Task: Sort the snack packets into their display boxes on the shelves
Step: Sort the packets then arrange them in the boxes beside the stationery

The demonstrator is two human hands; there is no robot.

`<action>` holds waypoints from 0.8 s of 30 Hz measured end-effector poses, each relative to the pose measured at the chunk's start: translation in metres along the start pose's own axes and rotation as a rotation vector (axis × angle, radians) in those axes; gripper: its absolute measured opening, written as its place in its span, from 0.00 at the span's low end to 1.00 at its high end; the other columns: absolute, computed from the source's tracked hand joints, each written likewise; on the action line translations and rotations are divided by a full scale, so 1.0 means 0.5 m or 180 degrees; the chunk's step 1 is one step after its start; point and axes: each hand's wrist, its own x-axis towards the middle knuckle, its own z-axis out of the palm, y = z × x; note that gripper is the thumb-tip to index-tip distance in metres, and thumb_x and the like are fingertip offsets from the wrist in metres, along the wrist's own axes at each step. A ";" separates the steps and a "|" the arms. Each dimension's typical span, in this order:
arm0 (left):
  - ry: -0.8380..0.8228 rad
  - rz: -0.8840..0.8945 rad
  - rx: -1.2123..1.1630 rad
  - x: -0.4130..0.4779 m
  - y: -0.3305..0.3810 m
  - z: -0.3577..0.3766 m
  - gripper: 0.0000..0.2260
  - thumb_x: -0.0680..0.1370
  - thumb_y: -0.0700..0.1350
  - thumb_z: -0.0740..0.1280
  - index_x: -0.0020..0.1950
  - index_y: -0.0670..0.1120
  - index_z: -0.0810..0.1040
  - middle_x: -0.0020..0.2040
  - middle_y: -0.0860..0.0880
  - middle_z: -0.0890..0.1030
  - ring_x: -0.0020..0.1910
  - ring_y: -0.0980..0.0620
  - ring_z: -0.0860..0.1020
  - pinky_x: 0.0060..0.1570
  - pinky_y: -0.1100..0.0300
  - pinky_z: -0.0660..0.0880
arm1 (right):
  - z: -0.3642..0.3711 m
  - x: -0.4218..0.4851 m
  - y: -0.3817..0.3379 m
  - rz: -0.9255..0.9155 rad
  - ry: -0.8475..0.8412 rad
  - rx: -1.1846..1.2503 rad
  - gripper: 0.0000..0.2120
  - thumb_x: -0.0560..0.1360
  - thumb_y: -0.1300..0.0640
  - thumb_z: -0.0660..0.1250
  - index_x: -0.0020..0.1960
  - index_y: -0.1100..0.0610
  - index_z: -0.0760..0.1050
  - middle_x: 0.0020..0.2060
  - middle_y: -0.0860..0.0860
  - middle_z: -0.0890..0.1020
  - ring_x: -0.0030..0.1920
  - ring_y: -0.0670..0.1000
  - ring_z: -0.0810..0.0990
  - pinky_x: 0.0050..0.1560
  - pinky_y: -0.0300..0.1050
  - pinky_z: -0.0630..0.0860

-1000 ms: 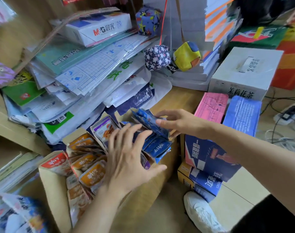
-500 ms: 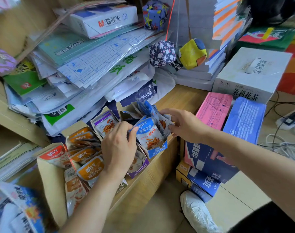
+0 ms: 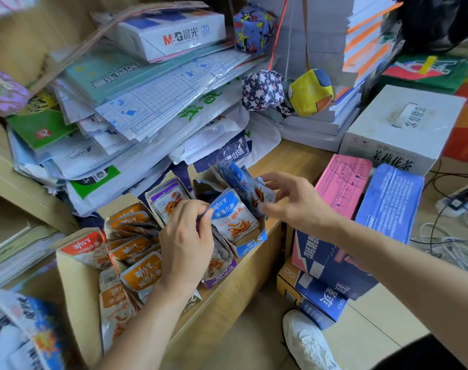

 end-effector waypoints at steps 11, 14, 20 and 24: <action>0.0526 -0.0261 -0.0316 0.004 -0.008 0.014 0.08 0.82 0.39 0.67 0.44 0.38 0.75 0.48 0.47 0.79 0.39 0.49 0.82 0.30 0.55 0.77 | 0.024 0.017 0.036 -0.0208 0.0495 -0.1013 0.20 0.78 0.65 0.68 0.68 0.56 0.74 0.56 0.51 0.83 0.51 0.44 0.81 0.37 0.27 0.76; 0.0453 -0.0149 -0.0301 0.004 -0.013 0.013 0.07 0.82 0.38 0.67 0.45 0.38 0.75 0.49 0.46 0.79 0.41 0.49 0.82 0.32 0.55 0.78 | 0.019 0.018 0.029 -0.0259 0.0595 -0.1145 0.15 0.80 0.60 0.67 0.67 0.56 0.75 0.52 0.53 0.85 0.45 0.46 0.83 0.35 0.34 0.78; -0.0092 0.0413 0.0059 0.006 -0.005 0.006 0.06 0.78 0.37 0.70 0.41 0.41 0.78 0.43 0.48 0.81 0.42 0.53 0.78 0.43 0.68 0.74 | 0.018 0.015 0.009 -0.0575 0.0628 -0.0937 0.16 0.81 0.58 0.65 0.68 0.54 0.75 0.48 0.45 0.82 0.43 0.41 0.82 0.38 0.36 0.79; -0.0438 0.0596 0.0094 0.003 -0.005 0.006 0.06 0.75 0.39 0.73 0.40 0.44 0.78 0.42 0.51 0.82 0.45 0.50 0.77 0.44 0.52 0.75 | 0.029 0.009 0.009 -0.0870 0.0064 -0.0816 0.22 0.78 0.63 0.68 0.72 0.53 0.74 0.58 0.45 0.81 0.48 0.44 0.81 0.45 0.37 0.79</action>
